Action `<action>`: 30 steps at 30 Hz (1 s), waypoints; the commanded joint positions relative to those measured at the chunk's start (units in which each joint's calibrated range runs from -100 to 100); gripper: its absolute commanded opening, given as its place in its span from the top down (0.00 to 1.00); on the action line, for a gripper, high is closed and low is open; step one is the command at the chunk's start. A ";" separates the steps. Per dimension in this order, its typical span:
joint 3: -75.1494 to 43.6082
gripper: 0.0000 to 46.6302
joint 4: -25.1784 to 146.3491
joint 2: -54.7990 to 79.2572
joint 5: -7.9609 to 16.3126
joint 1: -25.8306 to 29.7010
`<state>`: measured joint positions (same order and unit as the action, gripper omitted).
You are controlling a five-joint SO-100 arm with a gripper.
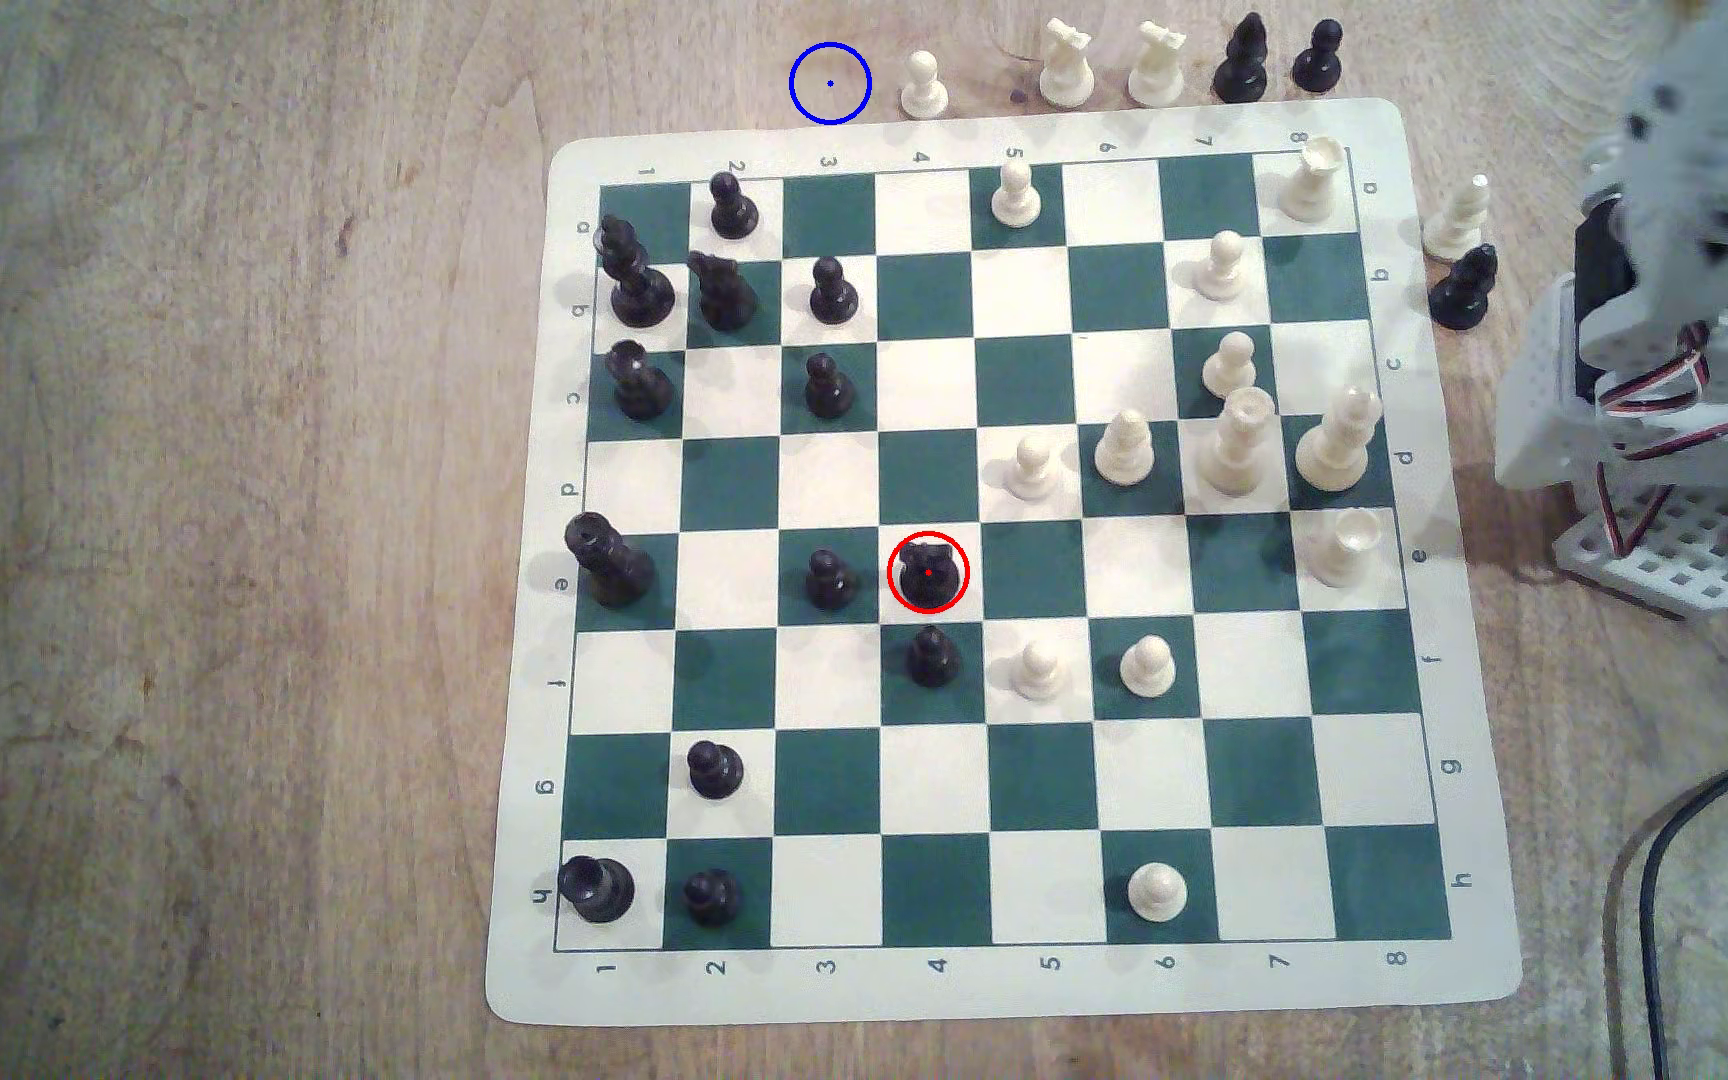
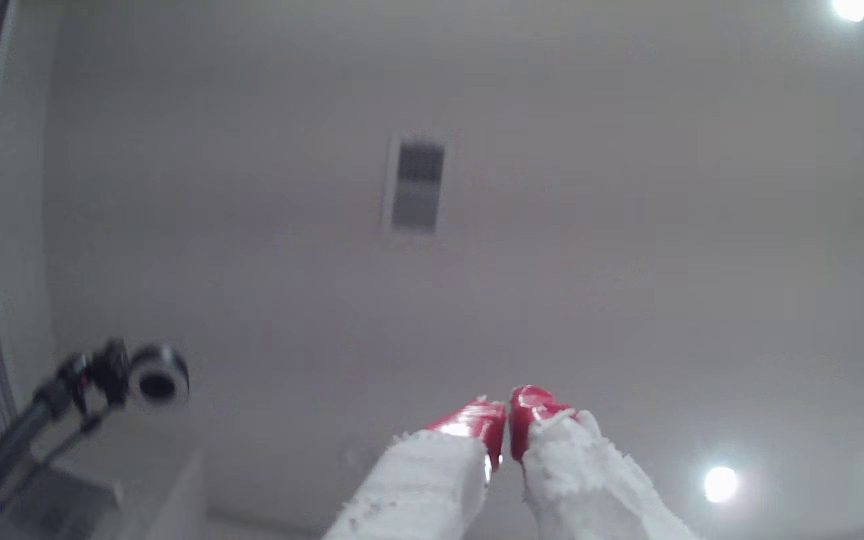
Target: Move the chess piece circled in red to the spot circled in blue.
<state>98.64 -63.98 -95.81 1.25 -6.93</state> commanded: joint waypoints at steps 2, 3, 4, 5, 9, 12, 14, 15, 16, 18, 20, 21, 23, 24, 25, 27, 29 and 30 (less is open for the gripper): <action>-0.37 1.00 21.07 0.06 0.24 0.87; -1.27 1.00 24.67 0.06 0.24 1.34; -3.18 1.00 32.21 0.06 0.24 1.97; -4.08 1.00 35.56 0.06 0.29 2.28; -9.16 1.00 52.60 0.06 0.34 3.06; -14.15 1.00 64.80 0.14 0.34 5.41; -16.05 1.00 70.04 0.14 0.34 5.88; -16.14 1.00 71.19 0.14 0.34 5.56; -16.78 1.00 73.48 0.14 0.15 5.25; -21.22 1.00 82.90 1.50 -0.05 5.02; -22.58 1.00 83.89 3.79 -0.05 5.17; -23.85 1.00 84.87 6.08 0.05 5.17; -27.47 1.00 87.33 11.69 -0.63 5.80; -28.93 1.00 88.64 13.13 -0.63 6.35; -29.47 1.00 88.96 14.06 -0.63 6.97; -30.56 1.00 91.58 16.61 -1.22 9.00; -32.01 1.00 93.39 20.09 -0.73 9.71; -32.55 1.00 93.71 21.53 -0.63 10.18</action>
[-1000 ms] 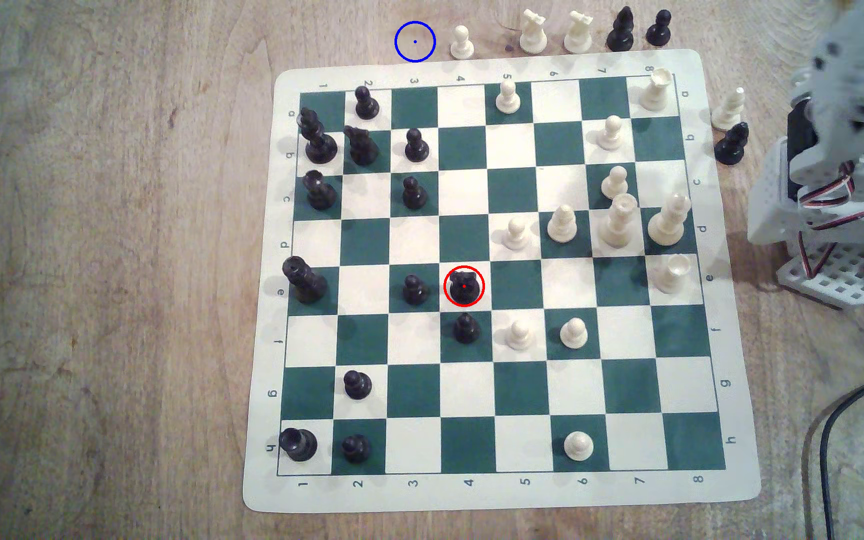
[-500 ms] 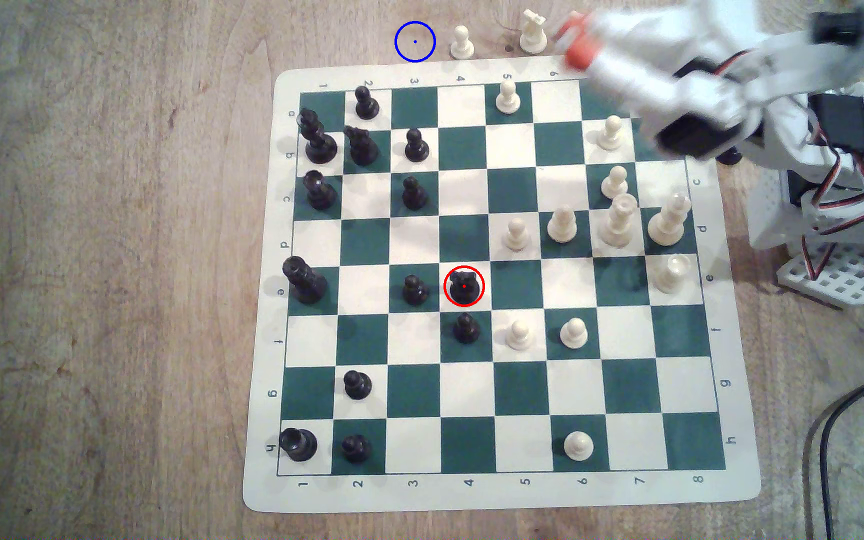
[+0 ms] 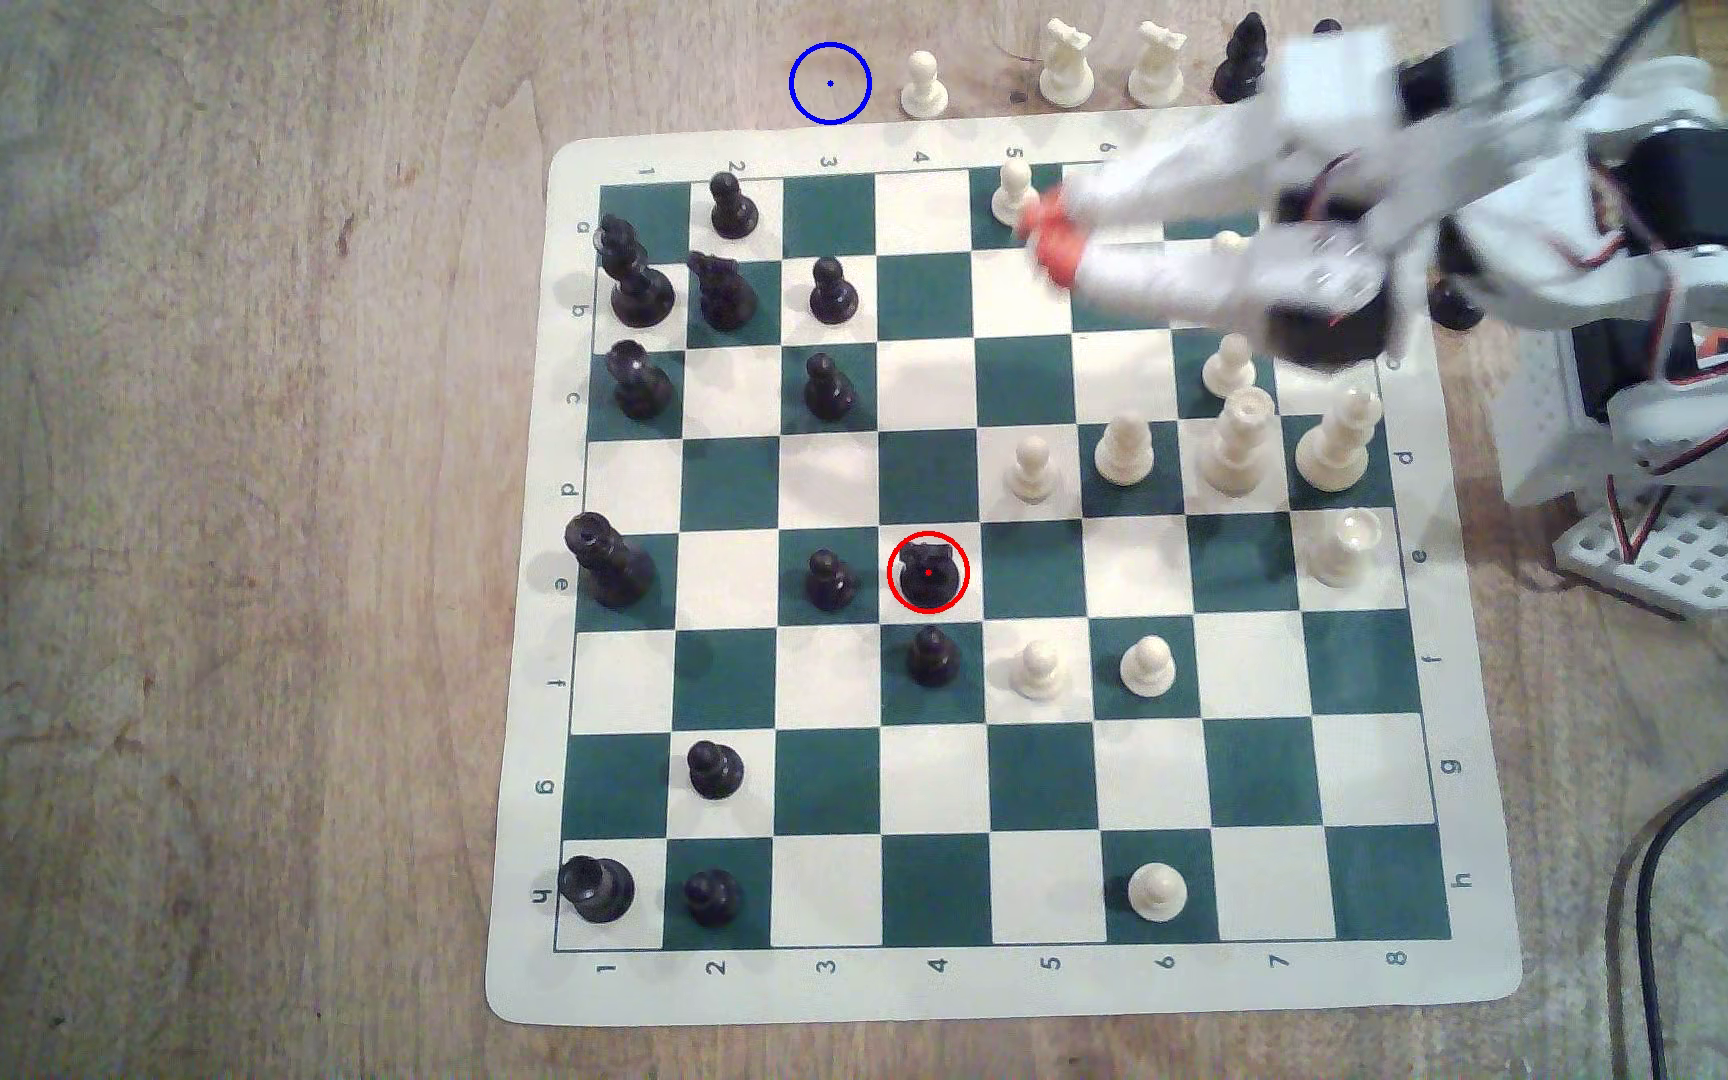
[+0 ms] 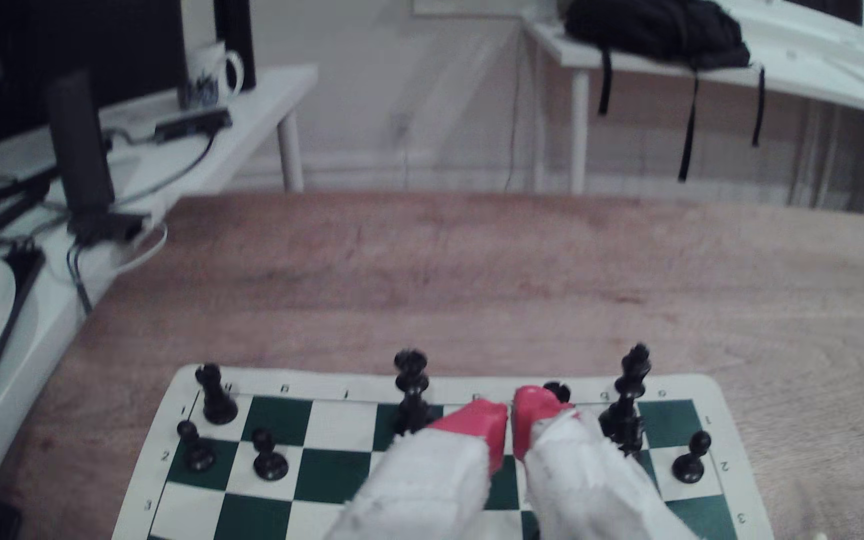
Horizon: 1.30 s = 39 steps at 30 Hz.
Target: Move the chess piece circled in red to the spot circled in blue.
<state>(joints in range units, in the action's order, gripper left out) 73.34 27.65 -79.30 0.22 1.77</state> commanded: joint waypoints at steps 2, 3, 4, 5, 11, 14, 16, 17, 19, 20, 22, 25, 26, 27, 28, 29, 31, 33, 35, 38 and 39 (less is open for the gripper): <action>-8.61 1.00 2.08 9.02 0.78 2.18; -9.51 1.00 2.33 11.22 1.17 2.26; -10.42 0.99 2.98 13.01 1.51 2.49; -12.69 0.99 4.70 16.49 2.69 3.04; -17.40 0.96 7.32 23.70 6.79 6.56; -20.12 0.92 7.08 28.20 7.28 7.11; -22.12 0.90 6.99 31.26 7.62 7.26; -23.02 0.89 6.83 32.87 7.81 7.19; -25.56 0.87 6.42 38.47 8.30 6.72; -26.10 0.86 6.34 40.26 8.45 6.56; -26.74 0.82 6.09 42.80 8.50 6.40; -26.29 0.78 4.13 45.26 8.25 6.33; -26.65 0.79 3.96 46.11 8.25 6.48; -27.46 0.81 3.96 47.73 8.25 6.48; -27.83 0.81 3.96 48.66 8.25 6.48; -28.19 0.80 3.72 49.93 8.25 6.40; -28.28 0.76 2.82 51.72 8.25 6.01; -28.28 0.75 1.92 53.24 8.25 5.62; -28.28 0.75 1.34 54.52 8.11 5.39; -28.28 0.74 0.44 55.96 8.06 4.92; -28.28 0.74 0.03 56.38 8.06 4.92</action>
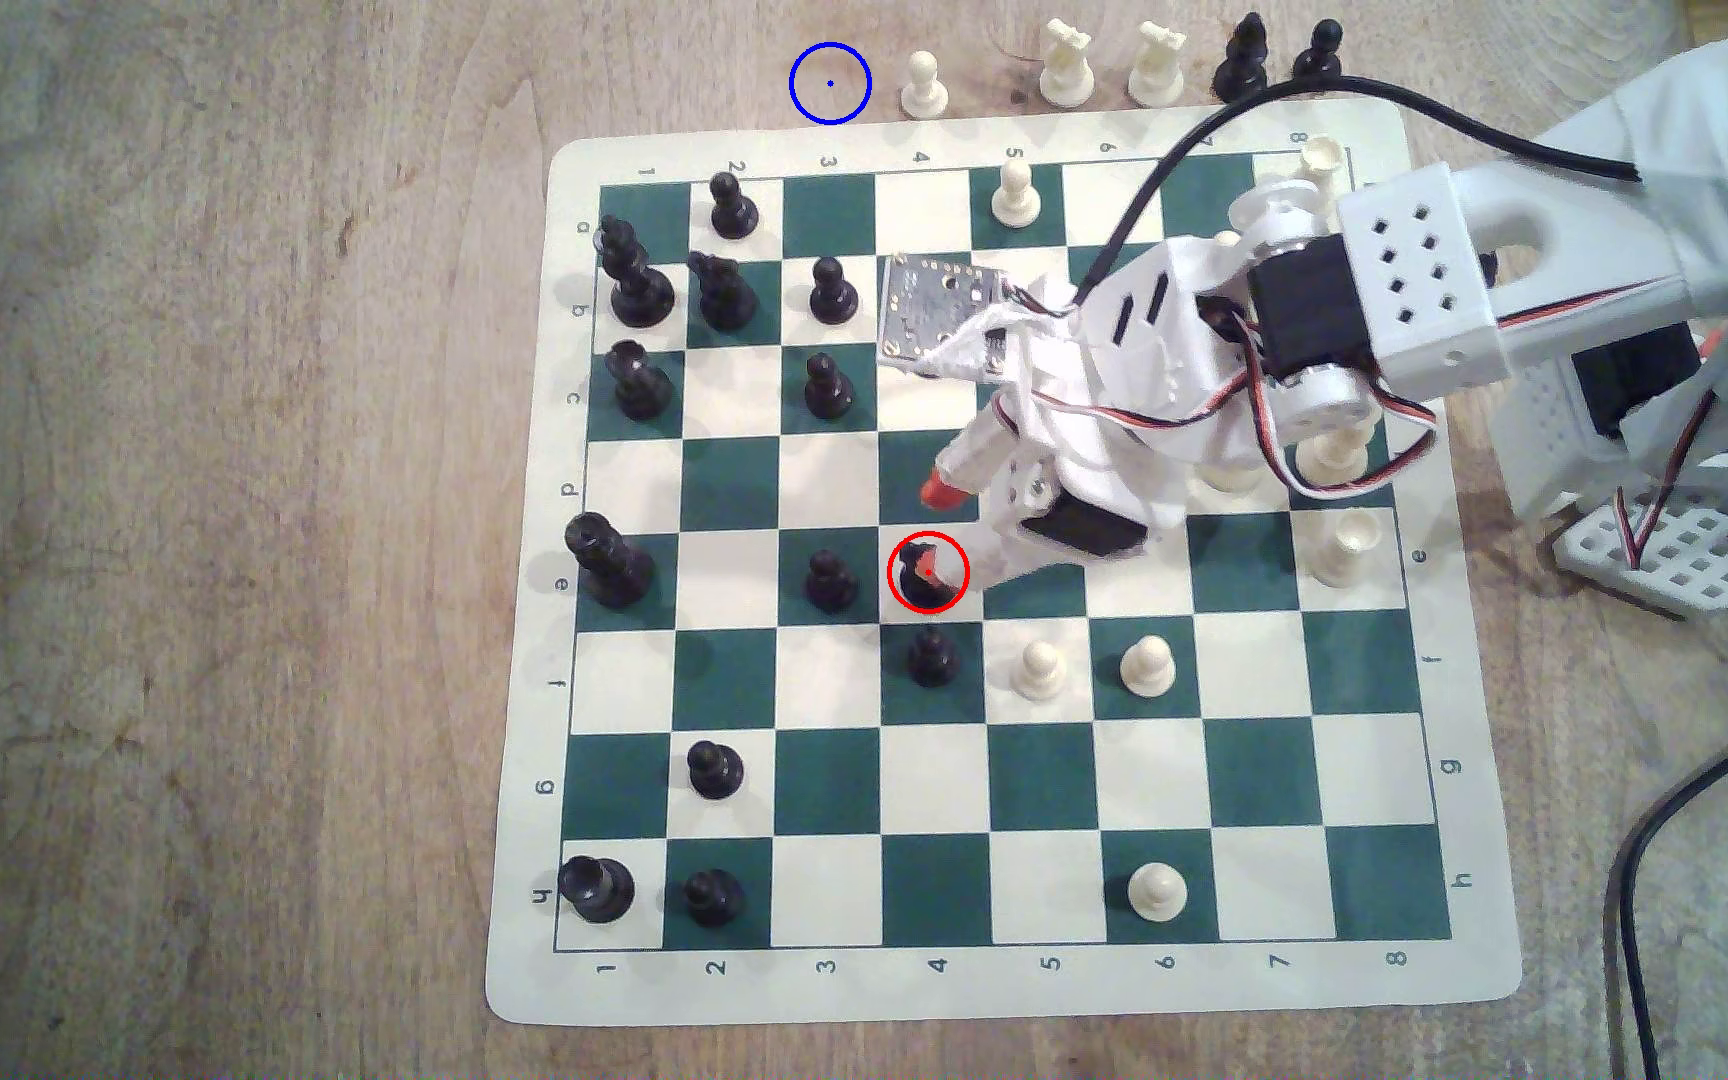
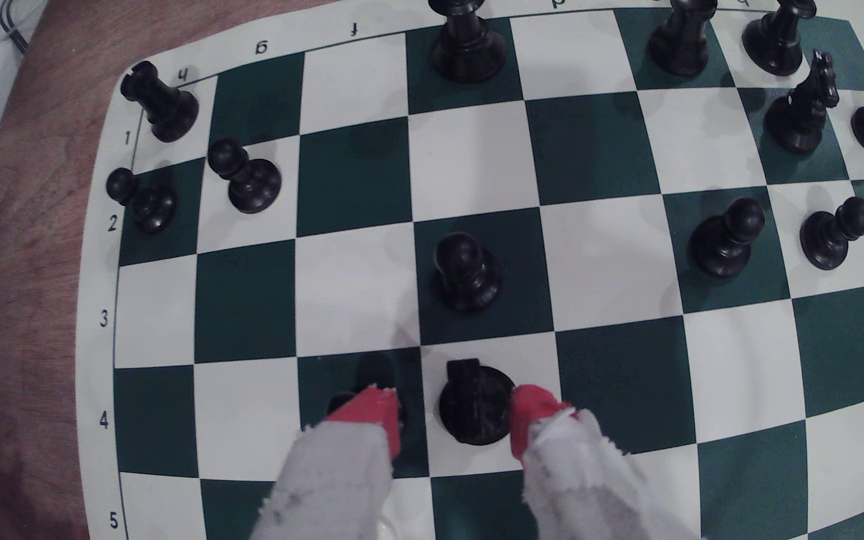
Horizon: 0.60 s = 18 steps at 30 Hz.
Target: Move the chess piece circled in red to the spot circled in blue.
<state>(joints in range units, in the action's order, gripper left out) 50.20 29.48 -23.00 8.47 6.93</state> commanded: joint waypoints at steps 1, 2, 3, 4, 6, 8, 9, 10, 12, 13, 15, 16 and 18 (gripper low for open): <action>-5.33 0.74 -2.46 1.01 -0.20 -0.32; -5.33 0.75 -2.70 1.35 -0.15 -0.32; -5.42 0.75 -2.95 1.78 -0.15 -0.32; -5.42 0.75 -3.19 2.03 -0.05 -0.24; -5.42 0.76 -3.68 3.14 0.05 0.07; -5.42 0.76 -4.17 3.64 0.05 0.30; -5.42 0.76 -4.50 3.90 0.05 0.38; -5.51 0.77 -5.08 4.41 0.05 0.62; -5.69 0.78 -5.32 4.92 0.20 0.85; -5.78 0.78 -5.32 5.09 0.20 1.01; -5.87 0.78 -5.65 5.68 0.15 1.01; -5.87 0.78 -5.81 5.94 0.15 0.93; -5.87 0.78 -6.22 6.62 0.10 0.77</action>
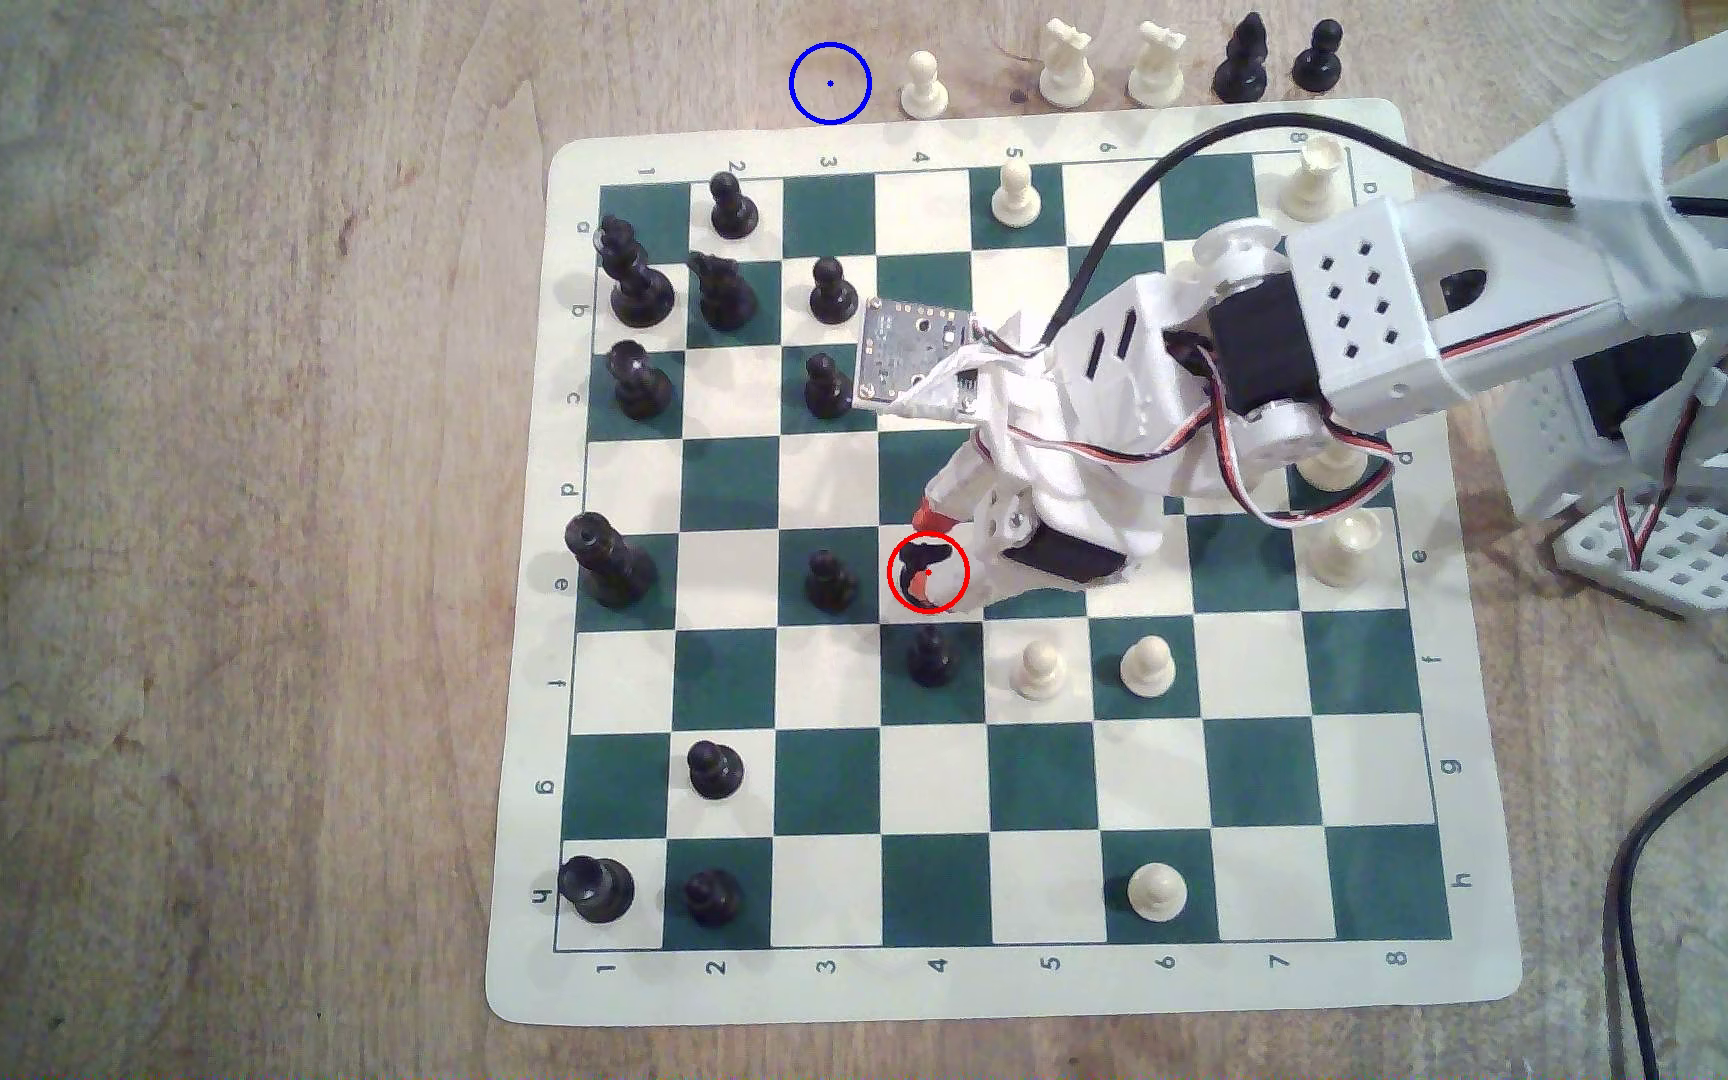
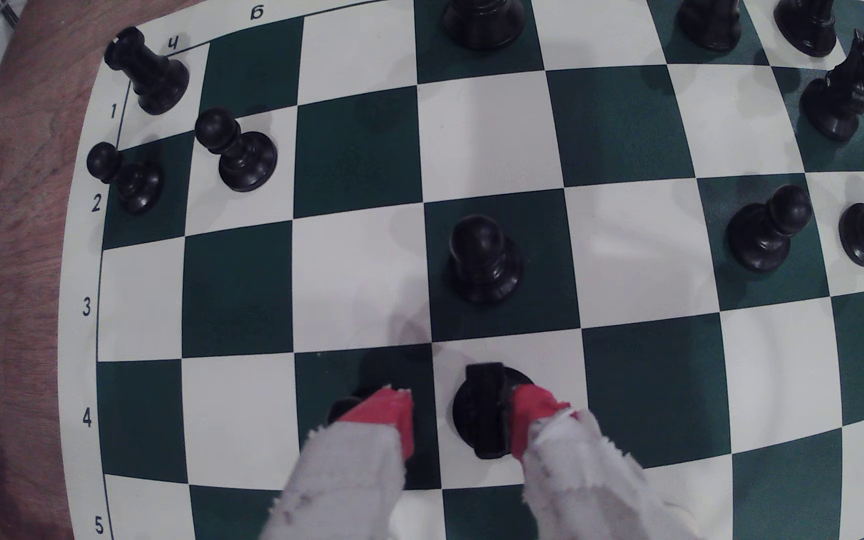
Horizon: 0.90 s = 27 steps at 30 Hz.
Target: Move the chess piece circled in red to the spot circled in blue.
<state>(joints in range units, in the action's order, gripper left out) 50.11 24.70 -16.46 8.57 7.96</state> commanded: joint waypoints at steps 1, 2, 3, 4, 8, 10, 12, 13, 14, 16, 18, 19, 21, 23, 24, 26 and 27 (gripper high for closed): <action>-5.78 0.80 -1.77 0.84 -0.10 -0.34; -5.78 0.80 -1.93 1.10 -0.15 -0.34; -5.78 0.78 -2.51 1.35 -0.20 -0.34; -5.78 0.77 -2.83 1.44 -0.20 -0.42; -6.14 0.76 -3.08 2.54 -0.20 -0.34; -6.14 0.76 -3.41 3.05 -0.24 -0.10; -6.41 0.76 -3.57 3.48 -0.24 -0.10; -6.60 0.76 -3.57 3.82 -0.24 -0.18; -6.87 0.77 -3.57 4.32 -0.29 -0.26; -6.87 0.77 -3.73 4.75 -0.29 -0.26; -6.96 0.78 -3.98 4.92 -0.29 -0.26; -6.96 0.79 -4.14 5.00 -0.29 -0.18; -6.96 0.78 -4.23 5.00 -0.29 0.13; -6.96 0.79 -4.72 5.34 -0.29 0.37; -7.14 0.79 -4.88 5.60 -0.29 0.37; -7.32 0.79 -5.05 6.19 -0.29 0.37; -7.41 0.80 -5.21 6.62 -0.29 0.37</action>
<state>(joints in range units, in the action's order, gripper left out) 48.31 20.64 -9.84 8.57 7.89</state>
